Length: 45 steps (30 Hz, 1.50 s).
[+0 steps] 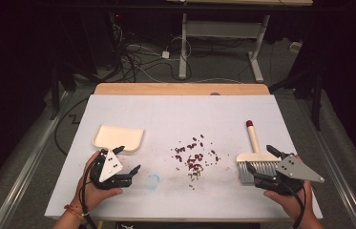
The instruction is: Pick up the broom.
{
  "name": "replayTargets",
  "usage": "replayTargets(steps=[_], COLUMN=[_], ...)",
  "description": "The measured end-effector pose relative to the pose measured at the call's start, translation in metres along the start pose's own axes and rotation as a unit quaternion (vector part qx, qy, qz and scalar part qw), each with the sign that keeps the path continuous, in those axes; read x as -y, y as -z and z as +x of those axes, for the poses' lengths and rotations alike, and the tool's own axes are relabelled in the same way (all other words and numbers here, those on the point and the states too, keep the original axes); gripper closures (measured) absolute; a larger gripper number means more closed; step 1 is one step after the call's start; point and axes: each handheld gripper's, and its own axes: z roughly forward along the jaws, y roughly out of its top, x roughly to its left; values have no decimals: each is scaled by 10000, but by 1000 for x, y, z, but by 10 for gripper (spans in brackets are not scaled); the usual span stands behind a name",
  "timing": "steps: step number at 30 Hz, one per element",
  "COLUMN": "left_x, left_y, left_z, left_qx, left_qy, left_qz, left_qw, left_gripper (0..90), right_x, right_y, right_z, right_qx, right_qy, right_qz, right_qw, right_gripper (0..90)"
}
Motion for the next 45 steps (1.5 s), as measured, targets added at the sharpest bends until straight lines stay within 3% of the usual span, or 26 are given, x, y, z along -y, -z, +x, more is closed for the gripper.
replayTargets(steps=[10, 14, 21, 27, 31, 35, 36, 38, 41, 44, 45], left_x=[0, 1, 2, 1, 1, 1, 1, 2, 2, 2, 2], left_y=[-5, -4, -5, -9, -10, -11, -11, -11, -11, -12, -12], left_z=[-5, -3, -5, -8, -11, -10, -10, -8, -8, -9, -9], left_qx=[191, 227, 281, 452, 505, 530, 530, 468, 467, 481, 481], left_qy=[-64, 33, 19, 2, -21, 71, 71, 142, 149, 125, 125], left_qz=[58, 19, 96, 248, 310, 388, 388, 375, 425, 458, 458], left_qw=[9998, 9997, 9996, 9987, 9982, 9978, 9978, 9981, 9979, 9977, 9977], left_gripper=[190, 190, 190, 193, 195, 194, 194, 195, 195, 195, 194], right_x=[1, 1, 3, -7, -19, -25, -25, -22, -12, 0, 0], right_y=[-1, -3, -13, -26, -40, -65, -74, -93, -119, -138, -138], right_z=[3, 2, -7, -32, -50, -65, -68, -75, -81, -84, -84], right_qx=[-46, -114, -78, 165, 198, 360, 383, 470, 404, 185, 185], right_qy=[131, 154, 49, -371, -792, -935, -976, -1116, -1293, -1519, -1519], right_qz=[17, 94, 473, 953, 1385, 1819, 1990, 2390, 2887, 3200, 3200], right_qw=[9999, 9998, 9988, 9946, 9870, 9782, 9744, 9634, 9478, 9350, 9350], right_gripper=[165, 204, 223, 243, 273, 314, 327, 325, 330, 346, 346])
